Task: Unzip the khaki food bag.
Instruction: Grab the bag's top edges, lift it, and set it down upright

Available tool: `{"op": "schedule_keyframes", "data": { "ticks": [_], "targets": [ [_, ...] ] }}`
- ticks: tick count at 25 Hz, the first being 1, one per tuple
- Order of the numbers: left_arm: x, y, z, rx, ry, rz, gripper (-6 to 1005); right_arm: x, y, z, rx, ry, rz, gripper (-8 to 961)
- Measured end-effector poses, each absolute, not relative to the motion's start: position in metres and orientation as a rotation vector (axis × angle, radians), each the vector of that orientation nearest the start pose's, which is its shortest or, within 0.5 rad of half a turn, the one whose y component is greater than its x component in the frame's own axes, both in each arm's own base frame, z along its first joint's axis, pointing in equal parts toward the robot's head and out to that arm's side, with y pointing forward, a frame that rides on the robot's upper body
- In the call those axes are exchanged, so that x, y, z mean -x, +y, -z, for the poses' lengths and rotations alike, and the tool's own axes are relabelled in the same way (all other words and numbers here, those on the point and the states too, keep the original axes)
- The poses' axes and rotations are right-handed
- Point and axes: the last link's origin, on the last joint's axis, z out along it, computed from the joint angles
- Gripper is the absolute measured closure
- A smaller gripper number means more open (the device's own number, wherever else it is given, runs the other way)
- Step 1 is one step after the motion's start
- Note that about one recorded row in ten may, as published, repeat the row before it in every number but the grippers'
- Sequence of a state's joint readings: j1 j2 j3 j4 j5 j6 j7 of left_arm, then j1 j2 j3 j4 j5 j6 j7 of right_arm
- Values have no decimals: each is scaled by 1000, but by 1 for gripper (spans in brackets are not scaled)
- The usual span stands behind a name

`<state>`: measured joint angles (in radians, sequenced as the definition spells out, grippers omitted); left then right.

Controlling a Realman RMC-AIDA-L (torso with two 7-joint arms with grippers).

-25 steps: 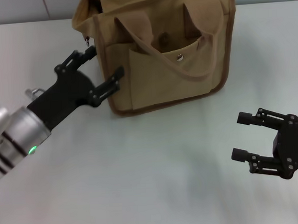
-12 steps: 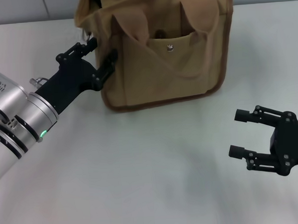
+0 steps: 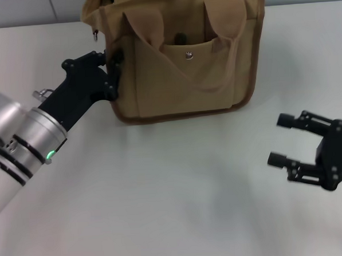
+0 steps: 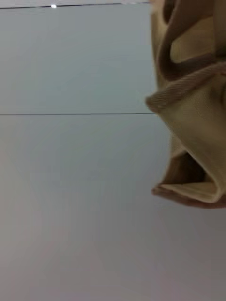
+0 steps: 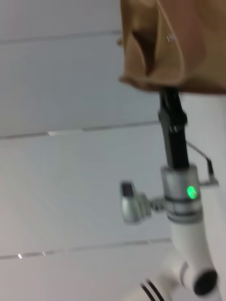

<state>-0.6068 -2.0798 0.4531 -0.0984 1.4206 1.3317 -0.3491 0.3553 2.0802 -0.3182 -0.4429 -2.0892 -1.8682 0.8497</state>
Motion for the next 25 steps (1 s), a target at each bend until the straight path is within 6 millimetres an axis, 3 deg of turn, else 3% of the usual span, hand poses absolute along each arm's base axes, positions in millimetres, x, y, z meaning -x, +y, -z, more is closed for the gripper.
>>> {"op": "schedule_keyframes", "data": {
  "ticks": [7,10,16,21,25],
  "targets": [
    [267,330,48,2027,-373,949,943,-309,236,-20,2374,349,-1106,209],
    [264,327,42,2016,-335,995,942,-310,233,-28,2306,341,-1142,211],
    [257,315,11,2004,-228,1189,941,-312,228,-55,2088,322,-1258,214],
    [250,313,-9,2105,-157,1278,939,-319,230,-86,1804,383,-1386,217],
    [243,310,-17,2155,-95,1319,938,-316,238,-97,1744,413,-1472,219]
  ]
}}
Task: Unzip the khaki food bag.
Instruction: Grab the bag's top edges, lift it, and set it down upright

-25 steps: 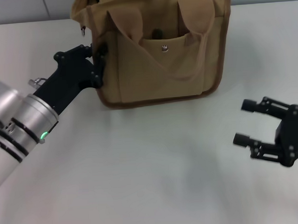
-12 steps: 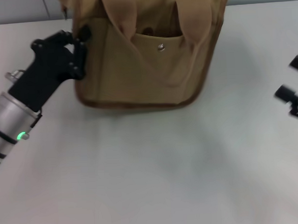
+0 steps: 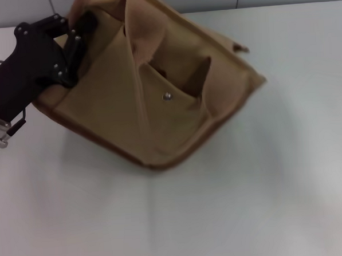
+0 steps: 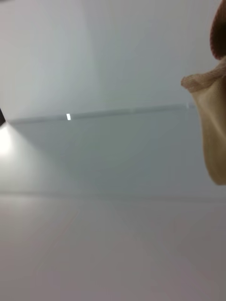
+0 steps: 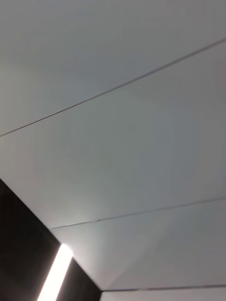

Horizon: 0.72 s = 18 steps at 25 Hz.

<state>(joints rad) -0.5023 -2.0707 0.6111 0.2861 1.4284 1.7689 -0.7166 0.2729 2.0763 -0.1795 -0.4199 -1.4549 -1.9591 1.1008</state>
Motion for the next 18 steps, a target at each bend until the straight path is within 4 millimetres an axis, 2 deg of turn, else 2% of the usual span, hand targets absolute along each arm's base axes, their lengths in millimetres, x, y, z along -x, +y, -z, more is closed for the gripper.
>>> {"op": "schedule_keyframes", "data": {
  "ticks": [3,8,13,18],
  "targets": [
    [236,306,-16,2211,-27,1334,937,-303,253,-95,1803,399,-1505,221],
    [231,304,-13,2266,19,1336,936,-268,284,-85,2025,310,-1516,223],
    [230,302,-12,2265,22,1346,935,-231,309,-58,2324,240,-1425,226],
    [230,301,-11,2265,23,1352,933,-212,320,-33,2507,187,-1272,229]
  ]
}}
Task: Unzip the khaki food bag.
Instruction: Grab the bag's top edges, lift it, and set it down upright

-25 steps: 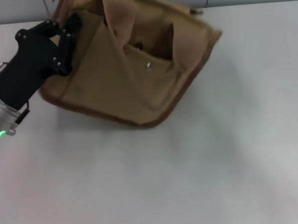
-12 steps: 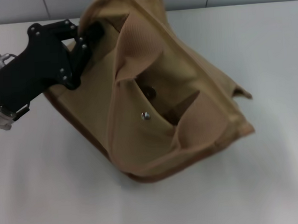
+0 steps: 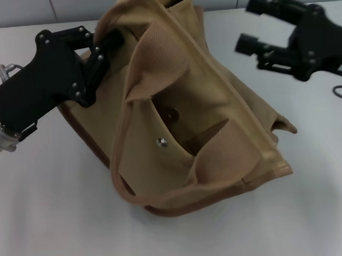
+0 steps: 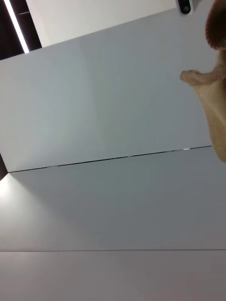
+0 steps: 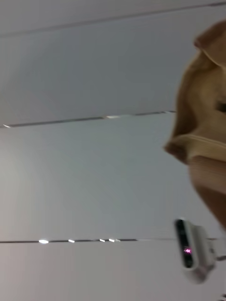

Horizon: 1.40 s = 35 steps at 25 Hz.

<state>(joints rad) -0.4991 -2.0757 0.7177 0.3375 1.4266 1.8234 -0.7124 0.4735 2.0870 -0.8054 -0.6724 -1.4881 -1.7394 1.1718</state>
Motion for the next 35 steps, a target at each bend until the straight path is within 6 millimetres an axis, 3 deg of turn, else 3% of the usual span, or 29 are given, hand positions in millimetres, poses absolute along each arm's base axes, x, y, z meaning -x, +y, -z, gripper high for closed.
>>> {"op": "schedule_keyframes", "data": {
  "ticks": [10,18,22,27,35],
  "targets": [
    [224,299,-5,2308,67,1355,931,-190,328,-3,2653,26,-1105,284],
    [224,299,-5,2308,66,1355,929,-182,334,15,2671,-27,-1009,329],
    [223,300,-5,2306,67,1357,928,-181,324,10,2618,-110,-1089,338],
    [224,300,-5,2302,63,1357,926,-200,296,-4,2446,-248,-1199,362],
    [221,303,-5,2309,71,1358,924,-201,302,3,2476,-264,-1126,379]
  ]
}}
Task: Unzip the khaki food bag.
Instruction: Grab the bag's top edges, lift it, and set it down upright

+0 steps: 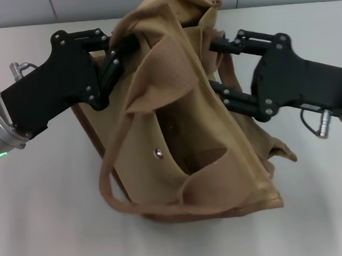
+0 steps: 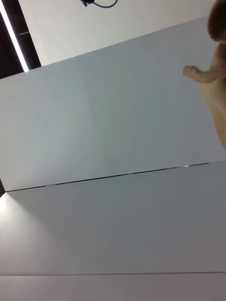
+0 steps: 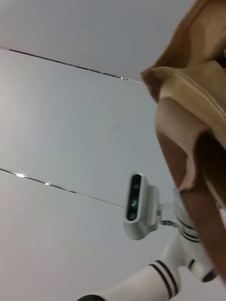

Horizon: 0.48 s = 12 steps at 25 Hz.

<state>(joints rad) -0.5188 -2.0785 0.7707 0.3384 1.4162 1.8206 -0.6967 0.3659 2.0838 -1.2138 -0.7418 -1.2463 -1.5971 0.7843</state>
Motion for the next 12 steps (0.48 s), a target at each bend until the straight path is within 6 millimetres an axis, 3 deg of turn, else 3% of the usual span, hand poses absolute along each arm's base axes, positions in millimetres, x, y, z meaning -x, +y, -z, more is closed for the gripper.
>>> {"op": "schedule_keyframes", "data": {
  "ticks": [12],
  "targets": [
    [219,303,-3,2324,71,1363,921,-192,311,15,2505,-306,-1044,385]
  ]
}}
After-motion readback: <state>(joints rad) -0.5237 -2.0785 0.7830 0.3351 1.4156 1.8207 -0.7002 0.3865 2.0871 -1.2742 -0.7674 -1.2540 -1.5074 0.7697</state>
